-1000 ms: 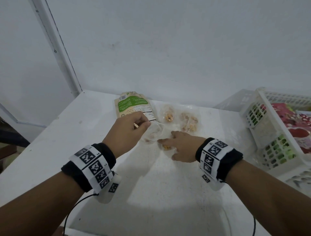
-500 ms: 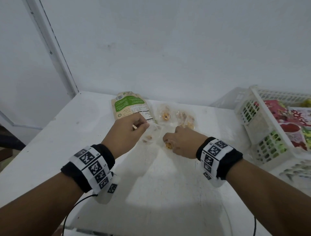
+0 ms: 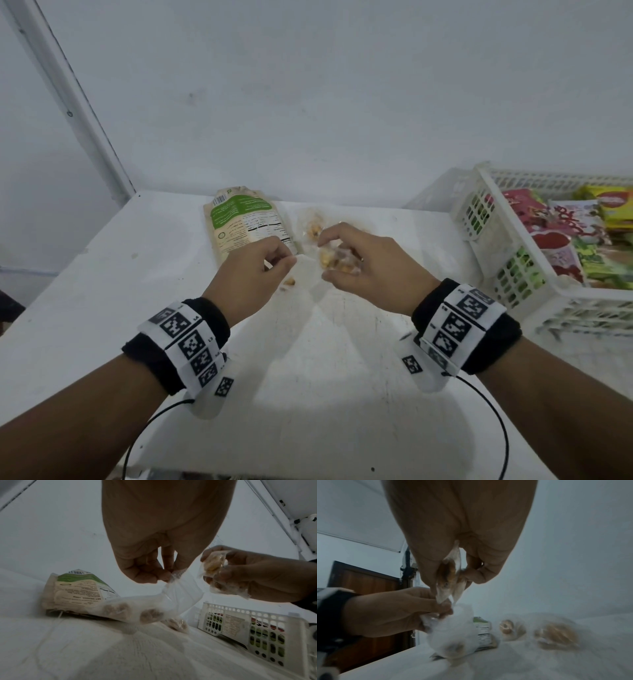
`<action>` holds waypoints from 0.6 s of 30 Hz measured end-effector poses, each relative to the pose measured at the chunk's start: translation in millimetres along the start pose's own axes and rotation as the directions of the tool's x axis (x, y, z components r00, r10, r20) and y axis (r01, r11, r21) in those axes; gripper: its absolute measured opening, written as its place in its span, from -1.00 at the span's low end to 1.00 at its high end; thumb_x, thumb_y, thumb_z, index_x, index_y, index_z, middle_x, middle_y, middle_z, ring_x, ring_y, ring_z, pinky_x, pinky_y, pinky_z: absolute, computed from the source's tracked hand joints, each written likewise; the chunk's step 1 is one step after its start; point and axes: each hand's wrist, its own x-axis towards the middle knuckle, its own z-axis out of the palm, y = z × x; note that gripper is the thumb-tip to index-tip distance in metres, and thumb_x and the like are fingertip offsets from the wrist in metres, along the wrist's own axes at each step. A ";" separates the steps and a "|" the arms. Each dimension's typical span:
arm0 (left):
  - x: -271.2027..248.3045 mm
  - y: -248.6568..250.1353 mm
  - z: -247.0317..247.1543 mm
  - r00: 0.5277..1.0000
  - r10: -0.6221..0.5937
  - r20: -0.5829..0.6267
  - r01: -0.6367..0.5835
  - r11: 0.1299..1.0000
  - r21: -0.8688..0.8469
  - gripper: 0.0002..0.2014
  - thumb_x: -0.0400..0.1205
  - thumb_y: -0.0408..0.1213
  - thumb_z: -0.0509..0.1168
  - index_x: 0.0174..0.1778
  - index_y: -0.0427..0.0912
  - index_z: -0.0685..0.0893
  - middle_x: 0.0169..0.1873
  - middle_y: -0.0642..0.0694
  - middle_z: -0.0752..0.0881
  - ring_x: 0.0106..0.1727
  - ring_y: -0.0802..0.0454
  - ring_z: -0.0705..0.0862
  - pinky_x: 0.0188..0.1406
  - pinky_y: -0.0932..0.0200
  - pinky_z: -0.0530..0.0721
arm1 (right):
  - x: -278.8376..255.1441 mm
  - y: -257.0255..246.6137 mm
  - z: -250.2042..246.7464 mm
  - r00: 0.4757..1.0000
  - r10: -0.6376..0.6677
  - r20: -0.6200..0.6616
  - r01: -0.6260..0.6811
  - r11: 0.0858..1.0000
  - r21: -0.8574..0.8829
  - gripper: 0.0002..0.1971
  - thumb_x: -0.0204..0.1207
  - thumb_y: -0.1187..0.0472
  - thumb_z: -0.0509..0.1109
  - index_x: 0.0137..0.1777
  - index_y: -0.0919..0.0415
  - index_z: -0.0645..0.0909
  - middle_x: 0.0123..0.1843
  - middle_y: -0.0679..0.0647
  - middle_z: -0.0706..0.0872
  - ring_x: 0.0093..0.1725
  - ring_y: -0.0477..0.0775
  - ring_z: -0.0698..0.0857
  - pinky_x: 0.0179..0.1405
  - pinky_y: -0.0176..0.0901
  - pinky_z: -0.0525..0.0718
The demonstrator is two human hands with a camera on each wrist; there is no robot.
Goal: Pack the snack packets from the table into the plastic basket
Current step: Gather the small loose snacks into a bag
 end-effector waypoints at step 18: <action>-5.0 2.5 -7.6 0.999 -0.003 -0.035 -0.001 0.995 -0.100 -0.86 0.71 -0.22 0.38 -0.17 -0.03 0.71 -0.34 0.19 0.70 -0.35 0.32 0.60 -0.28 0.48 0.49 | 15.9 -9.0 42.6 1.000 -0.024 0.005 0.024 0.961 -0.275 -0.57 0.62 -0.30 0.36 0.26 0.00 0.65 -0.14 -0.03 0.70 -0.07 0.08 0.65 -0.14 -0.07 0.47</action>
